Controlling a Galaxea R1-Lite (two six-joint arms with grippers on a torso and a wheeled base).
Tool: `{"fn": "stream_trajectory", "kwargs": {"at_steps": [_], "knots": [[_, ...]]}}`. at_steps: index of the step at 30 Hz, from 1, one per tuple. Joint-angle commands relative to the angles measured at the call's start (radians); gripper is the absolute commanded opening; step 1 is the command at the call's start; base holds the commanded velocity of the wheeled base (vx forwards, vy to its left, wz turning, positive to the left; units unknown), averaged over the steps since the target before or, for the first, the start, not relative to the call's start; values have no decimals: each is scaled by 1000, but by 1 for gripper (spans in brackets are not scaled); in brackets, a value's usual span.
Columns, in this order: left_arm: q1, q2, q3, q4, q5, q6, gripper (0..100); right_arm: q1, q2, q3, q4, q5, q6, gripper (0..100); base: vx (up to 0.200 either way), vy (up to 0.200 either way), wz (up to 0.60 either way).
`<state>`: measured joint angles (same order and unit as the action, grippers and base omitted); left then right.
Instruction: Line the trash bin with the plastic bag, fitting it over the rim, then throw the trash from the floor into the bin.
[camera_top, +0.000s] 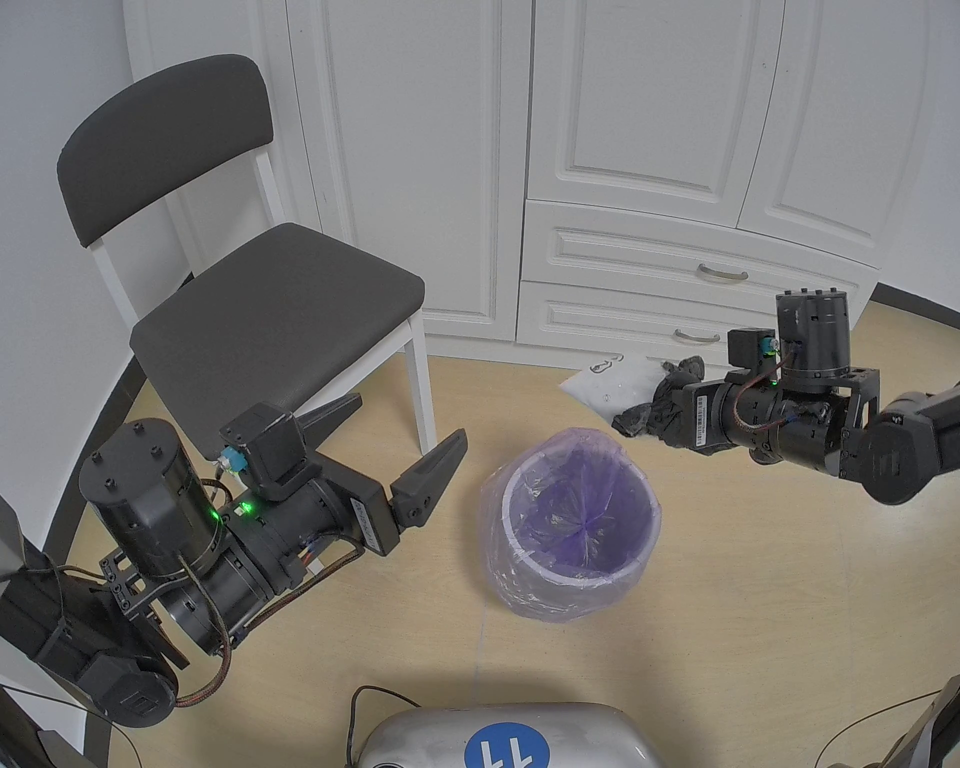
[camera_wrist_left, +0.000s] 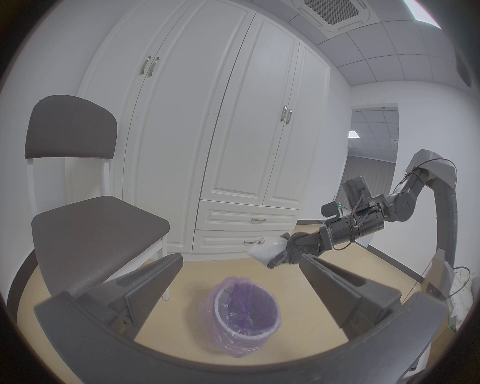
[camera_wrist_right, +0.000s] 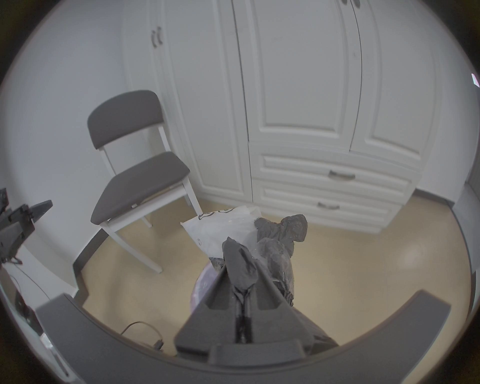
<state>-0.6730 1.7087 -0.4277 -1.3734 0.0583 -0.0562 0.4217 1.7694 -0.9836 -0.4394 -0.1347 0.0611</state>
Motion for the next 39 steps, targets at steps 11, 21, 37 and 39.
{"fn": "stream_trajectory", "kwargs": {"at_steps": [11,21,37,39], "knots": [[6,-17,-2,-10,2,-5,100,5,337,-474,557,37,329,0,0,0,0],[13,-70,0,0,2,-5,100,0,562,-563,527,46,327,0,0,0,0],[15,-67,-2,-1,2,-5,100,-72,627,-580,536,49,306,0,0,0,0],[15,-63,-2,-1,0,-5,100,-73,627,-580,539,50,302,0,0,0,0]]}}
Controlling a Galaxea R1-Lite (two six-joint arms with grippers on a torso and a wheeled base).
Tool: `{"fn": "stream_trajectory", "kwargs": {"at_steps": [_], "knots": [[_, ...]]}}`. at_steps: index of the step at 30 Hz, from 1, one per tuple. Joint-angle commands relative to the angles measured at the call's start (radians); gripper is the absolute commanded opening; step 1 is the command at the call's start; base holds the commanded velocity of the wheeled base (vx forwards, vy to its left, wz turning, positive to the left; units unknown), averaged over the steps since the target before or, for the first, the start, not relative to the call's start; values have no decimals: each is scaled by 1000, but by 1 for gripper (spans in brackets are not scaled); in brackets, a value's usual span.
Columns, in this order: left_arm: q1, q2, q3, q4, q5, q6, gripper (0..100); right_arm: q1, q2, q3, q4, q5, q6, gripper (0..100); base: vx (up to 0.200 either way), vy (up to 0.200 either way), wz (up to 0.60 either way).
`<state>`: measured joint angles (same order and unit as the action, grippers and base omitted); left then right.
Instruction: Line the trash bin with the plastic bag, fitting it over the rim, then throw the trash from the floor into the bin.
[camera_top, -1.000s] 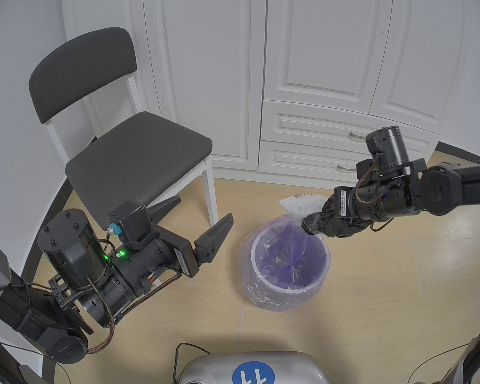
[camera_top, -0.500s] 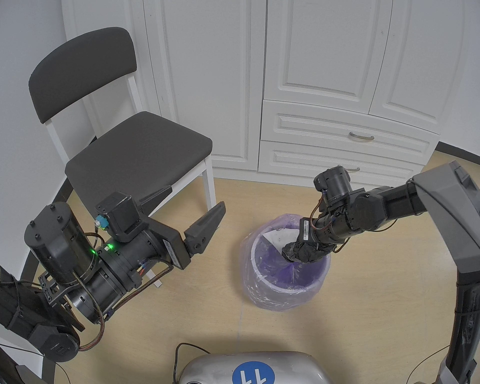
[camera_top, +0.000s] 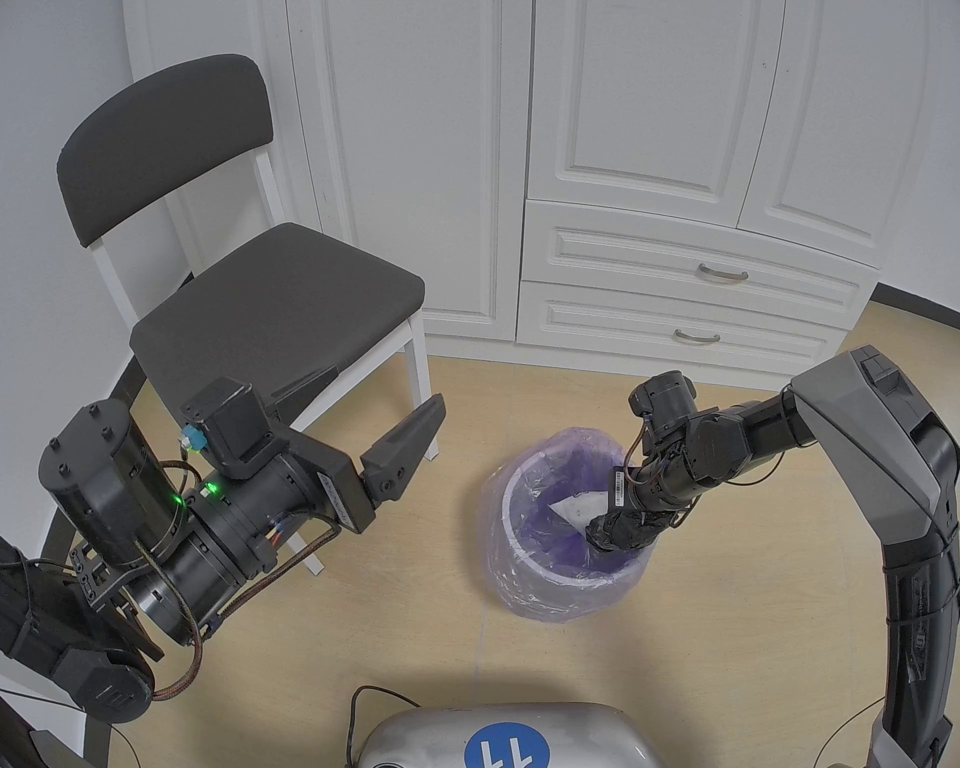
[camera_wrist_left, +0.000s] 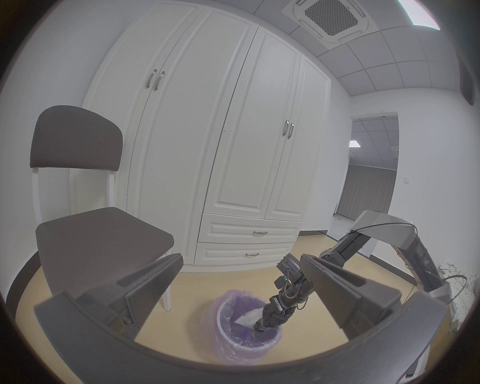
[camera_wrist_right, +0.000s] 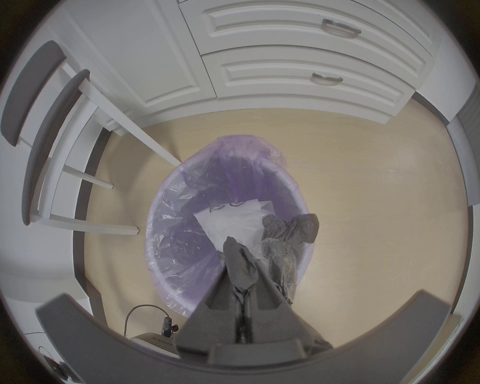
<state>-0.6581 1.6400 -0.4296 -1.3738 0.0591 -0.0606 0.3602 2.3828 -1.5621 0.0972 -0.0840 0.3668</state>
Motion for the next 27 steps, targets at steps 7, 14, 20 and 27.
{"fn": "stream_trajectory", "kwargs": {"at_steps": [7,14,20,27], "knots": [[0,11,-1,-2,1,-1,100,28,78,-58,-11,-3,29,0,0,0,0],[0,9,-1,-4,1,-1,100,88,159,-177,-14,-10,193,0,0,0,0],[0,3,-3,-4,1,-1,100,102,204,-337,-13,-23,383,0,0,0,0],[0,1,-1,-4,1,-1,100,79,187,-334,64,-42,302,0,0,0,0]]}}
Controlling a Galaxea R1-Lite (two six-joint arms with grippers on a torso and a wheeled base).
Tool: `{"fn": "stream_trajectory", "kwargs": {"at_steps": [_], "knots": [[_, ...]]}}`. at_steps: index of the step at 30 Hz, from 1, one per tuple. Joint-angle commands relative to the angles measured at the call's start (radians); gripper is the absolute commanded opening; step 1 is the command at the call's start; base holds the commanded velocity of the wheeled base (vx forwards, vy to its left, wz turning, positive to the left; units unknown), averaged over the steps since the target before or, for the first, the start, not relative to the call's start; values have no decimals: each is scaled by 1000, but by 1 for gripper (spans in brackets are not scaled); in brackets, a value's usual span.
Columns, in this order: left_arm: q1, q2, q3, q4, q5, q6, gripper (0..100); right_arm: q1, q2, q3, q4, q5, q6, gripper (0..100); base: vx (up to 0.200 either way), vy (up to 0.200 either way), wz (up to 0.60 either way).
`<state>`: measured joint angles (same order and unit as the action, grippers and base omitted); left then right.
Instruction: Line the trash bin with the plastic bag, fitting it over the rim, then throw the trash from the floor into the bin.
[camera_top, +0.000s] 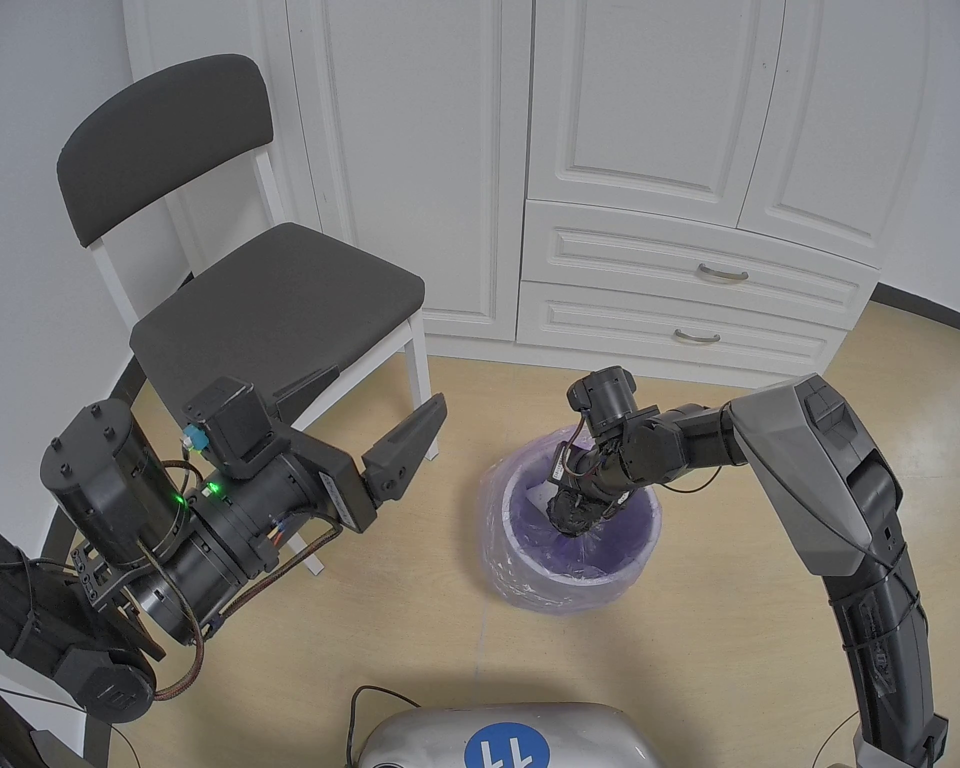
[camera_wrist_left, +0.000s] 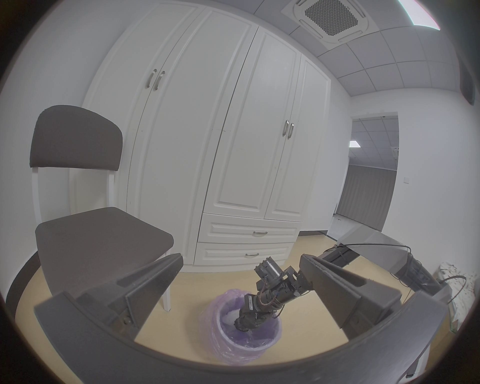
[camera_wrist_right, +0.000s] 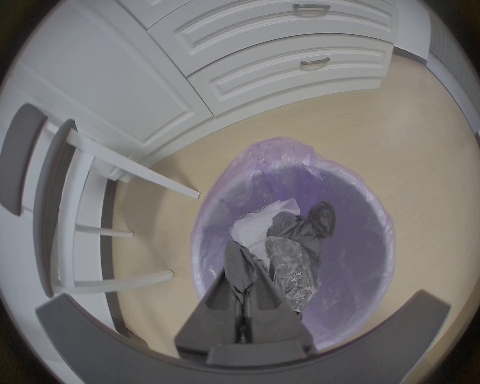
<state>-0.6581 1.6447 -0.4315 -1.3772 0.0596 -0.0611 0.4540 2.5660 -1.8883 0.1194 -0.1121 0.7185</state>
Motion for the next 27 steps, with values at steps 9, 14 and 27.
{"fn": "stream_trajectory", "kwargs": {"at_steps": [9,14,27], "knots": [[-3,-8,-3,-2,0,3,100,-44,-50,-15,151,-84,-171,0,0,0,0],[-11,-23,-3,1,0,4,100,-44,-20,-112,263,-87,-401,0,0,0,0],[-15,-69,5,6,-1,6,100,12,51,-112,339,-175,-643,0,0,0,0]]}}
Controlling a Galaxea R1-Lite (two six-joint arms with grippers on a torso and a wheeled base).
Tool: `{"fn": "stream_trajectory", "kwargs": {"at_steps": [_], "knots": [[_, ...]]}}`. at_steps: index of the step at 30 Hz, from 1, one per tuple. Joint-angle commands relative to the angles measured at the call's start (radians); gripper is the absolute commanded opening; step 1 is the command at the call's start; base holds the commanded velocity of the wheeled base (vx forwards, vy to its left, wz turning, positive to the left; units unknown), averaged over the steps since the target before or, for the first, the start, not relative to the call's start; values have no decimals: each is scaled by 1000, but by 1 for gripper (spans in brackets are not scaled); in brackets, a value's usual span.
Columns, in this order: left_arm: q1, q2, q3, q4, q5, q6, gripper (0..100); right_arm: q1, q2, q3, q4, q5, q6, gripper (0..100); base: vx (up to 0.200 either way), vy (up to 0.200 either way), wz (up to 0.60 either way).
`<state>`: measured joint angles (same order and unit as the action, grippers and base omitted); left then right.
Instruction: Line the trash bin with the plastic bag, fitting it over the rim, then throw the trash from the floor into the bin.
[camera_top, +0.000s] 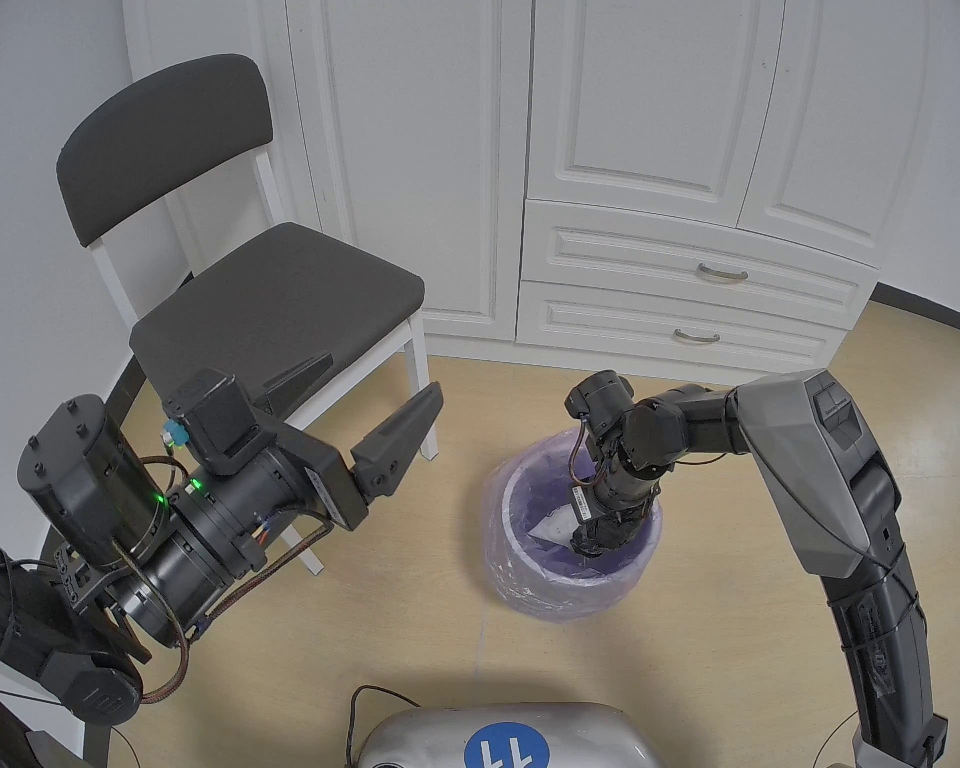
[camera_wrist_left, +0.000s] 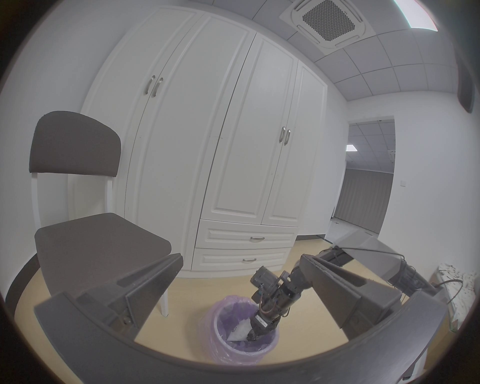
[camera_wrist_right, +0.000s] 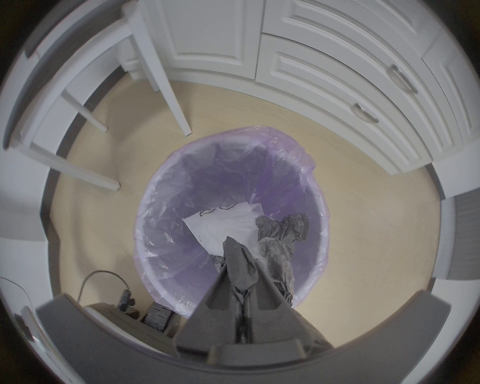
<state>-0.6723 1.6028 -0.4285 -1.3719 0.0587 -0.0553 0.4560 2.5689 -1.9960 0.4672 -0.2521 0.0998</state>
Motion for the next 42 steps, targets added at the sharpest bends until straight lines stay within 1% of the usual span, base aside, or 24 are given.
{"fn": "stream_trajectory", "kwargs": {"at_steps": [1,2,8,9,10,12,18,19,20,25,30,32,39,42], "knots": [[-3,-30,2,1,0,0,100,10,60,-4,-18,-41,-28,0,0,0,0],[-3,-30,2,1,0,0,100,10,60,-4,-18,-41,-28,0,0,0,0],[14,-37,-18,2,0,0,100,1,143,-4,-160,-39,-41,0,0,0,0],[14,-38,-18,2,0,0,100,1,145,-4,-164,-39,-41,0,0,0,0],[16,-41,-16,7,0,0,100,0,155,-4,-202,-33,-38,0,0,0,0],[13,-44,-13,19,0,0,100,-3,160,-4,-211,-35,-35,0,0,0,0],[11,-43,-13,24,0,0,100,-13,151,-4,-182,-41,-37,0,0,0,0],[11,-44,-13,24,0,0,100,-22,134,-4,-108,-42,-40,0,0,0,0],[11,-44,-12,24,0,0,100,-22,120,-4,-65,-42,-41,0,0,0,0],[11,-44,-12,24,0,0,100,-22,119,-4,-56,-42,-41,0,0,0,0],[11,-46,-15,24,0,0,100,-13,128,-4,-220,-39,-23,0,0,0,0],[10,-46,-15,24,0,0,100,-11,129,-4,-263,-39,-20,0,0,0,0],[10,-47,-13,24,0,0,100,-10,152,-4,-358,-39,6,0,0,0,0],[10,-50,-13,24,0,0,100,-11,165,-4,-360,-41,6,0,0,0,0]]}}
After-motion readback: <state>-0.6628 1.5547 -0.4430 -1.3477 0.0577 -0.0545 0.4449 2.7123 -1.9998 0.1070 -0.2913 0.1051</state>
